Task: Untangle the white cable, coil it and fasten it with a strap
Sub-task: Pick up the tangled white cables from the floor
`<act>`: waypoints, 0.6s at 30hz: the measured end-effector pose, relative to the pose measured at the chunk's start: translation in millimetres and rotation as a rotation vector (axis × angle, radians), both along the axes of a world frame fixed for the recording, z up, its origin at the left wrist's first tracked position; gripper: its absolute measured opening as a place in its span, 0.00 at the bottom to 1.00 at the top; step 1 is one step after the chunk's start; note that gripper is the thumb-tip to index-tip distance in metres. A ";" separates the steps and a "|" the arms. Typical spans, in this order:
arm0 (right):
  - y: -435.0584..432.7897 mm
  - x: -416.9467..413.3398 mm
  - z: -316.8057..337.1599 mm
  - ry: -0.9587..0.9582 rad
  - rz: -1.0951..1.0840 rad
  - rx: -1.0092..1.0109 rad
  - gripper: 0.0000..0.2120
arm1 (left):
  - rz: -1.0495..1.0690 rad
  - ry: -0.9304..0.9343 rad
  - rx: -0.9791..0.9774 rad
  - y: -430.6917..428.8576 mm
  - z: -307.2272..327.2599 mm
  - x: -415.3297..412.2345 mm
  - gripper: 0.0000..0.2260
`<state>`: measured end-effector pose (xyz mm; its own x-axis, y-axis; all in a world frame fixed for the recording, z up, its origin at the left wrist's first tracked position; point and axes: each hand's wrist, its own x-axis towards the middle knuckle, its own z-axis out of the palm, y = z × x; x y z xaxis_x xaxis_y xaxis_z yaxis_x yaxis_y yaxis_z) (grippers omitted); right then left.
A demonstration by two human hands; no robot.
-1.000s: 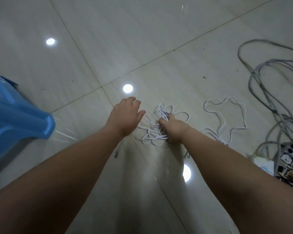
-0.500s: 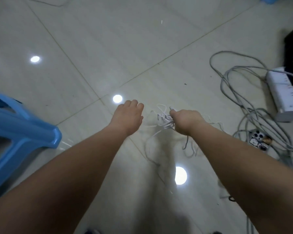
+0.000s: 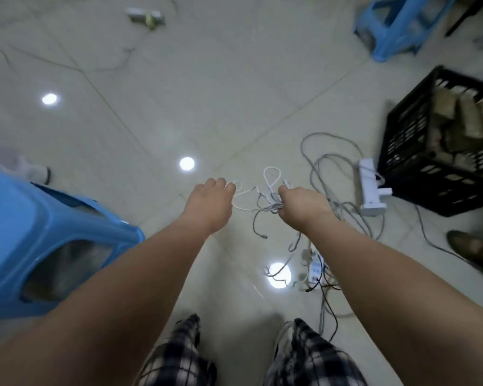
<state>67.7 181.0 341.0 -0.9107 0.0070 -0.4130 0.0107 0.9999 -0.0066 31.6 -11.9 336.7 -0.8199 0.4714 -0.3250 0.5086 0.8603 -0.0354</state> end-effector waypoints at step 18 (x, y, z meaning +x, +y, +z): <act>-36.8 25.9 342.0 0.309 -0.081 0.022 0.10 | -0.171 0.307 0.046 -45.7 353.5 14.0 0.16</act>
